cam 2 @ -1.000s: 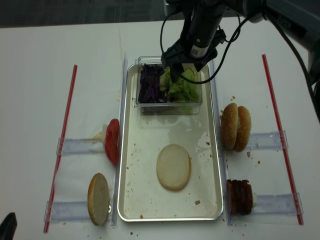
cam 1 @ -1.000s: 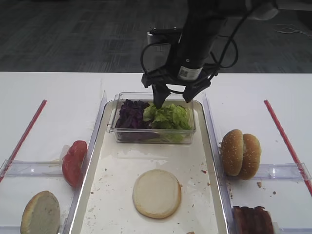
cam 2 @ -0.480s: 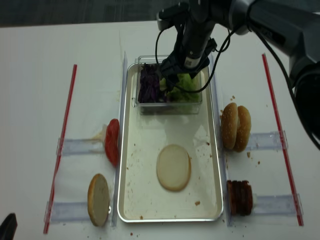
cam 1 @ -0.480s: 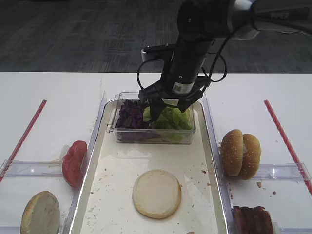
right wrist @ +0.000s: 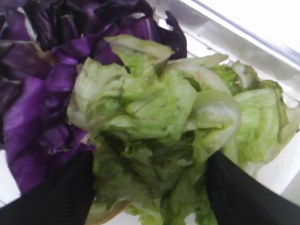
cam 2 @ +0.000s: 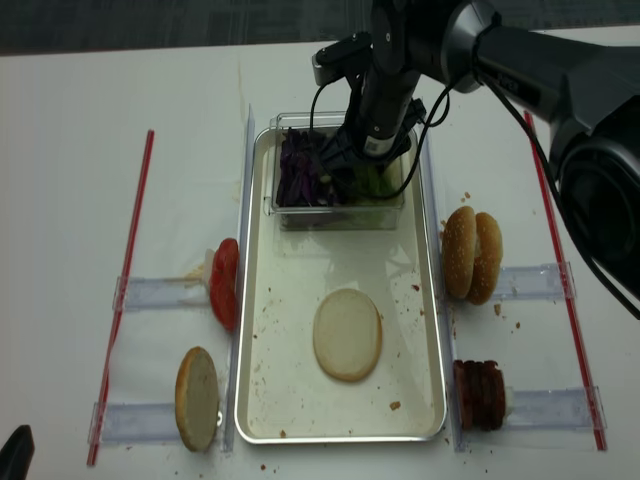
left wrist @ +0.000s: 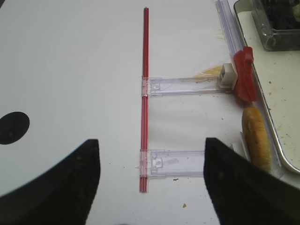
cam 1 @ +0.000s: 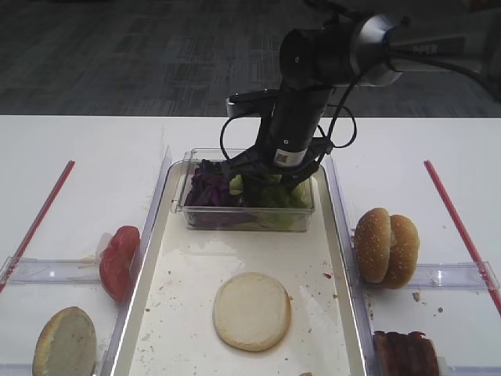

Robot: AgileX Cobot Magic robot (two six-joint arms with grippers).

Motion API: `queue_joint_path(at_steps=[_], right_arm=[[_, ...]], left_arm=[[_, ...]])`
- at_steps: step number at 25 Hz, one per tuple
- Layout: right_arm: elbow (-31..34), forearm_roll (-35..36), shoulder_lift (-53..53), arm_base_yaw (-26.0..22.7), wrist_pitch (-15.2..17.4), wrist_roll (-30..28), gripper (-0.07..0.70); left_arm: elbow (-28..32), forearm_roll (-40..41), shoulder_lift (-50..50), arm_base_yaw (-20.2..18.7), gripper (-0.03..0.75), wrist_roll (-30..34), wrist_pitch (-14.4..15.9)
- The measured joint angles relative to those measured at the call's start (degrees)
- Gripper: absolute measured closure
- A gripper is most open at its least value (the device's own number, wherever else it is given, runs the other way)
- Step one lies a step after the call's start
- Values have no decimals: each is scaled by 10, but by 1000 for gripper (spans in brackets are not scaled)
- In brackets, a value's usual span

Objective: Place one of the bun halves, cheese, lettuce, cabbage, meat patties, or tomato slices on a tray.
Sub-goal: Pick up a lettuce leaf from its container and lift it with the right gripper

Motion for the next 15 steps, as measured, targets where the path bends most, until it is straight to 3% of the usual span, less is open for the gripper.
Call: queue_joint_path(at_steps=[2, 8, 15], right_arm=[[0, 0, 4, 0, -2, 0, 178], [0, -1, 4, 0, -3, -1, 524], [0, -1, 2, 0, 3, -1, 535]], left_arm=[[0, 0, 0, 0, 246, 0, 0], [0, 0, 0, 0, 246, 0, 0], [0, 0, 0, 0, 246, 0, 0]])
